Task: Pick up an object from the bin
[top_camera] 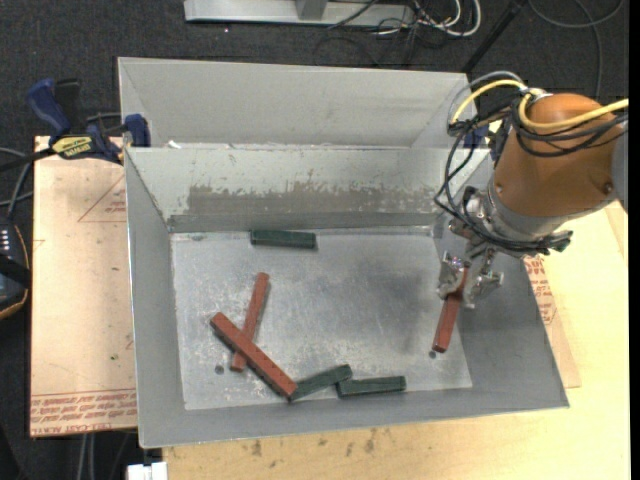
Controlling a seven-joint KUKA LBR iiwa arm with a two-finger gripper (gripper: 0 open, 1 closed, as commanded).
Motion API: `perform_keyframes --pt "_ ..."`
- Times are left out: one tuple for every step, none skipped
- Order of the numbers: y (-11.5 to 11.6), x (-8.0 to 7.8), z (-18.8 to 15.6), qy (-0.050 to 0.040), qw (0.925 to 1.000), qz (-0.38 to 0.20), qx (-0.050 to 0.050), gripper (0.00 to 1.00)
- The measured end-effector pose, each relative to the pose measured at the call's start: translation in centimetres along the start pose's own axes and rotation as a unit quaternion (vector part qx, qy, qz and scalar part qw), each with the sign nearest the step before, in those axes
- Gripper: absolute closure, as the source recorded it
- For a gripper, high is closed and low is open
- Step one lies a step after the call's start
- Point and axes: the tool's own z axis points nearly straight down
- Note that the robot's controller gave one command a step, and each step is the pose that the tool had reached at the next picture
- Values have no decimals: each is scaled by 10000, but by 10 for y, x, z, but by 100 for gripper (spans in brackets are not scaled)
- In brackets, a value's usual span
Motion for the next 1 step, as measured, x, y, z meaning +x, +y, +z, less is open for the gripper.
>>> perform_keyframes --pt "0 0 -3 3 10000 3 -11 100"
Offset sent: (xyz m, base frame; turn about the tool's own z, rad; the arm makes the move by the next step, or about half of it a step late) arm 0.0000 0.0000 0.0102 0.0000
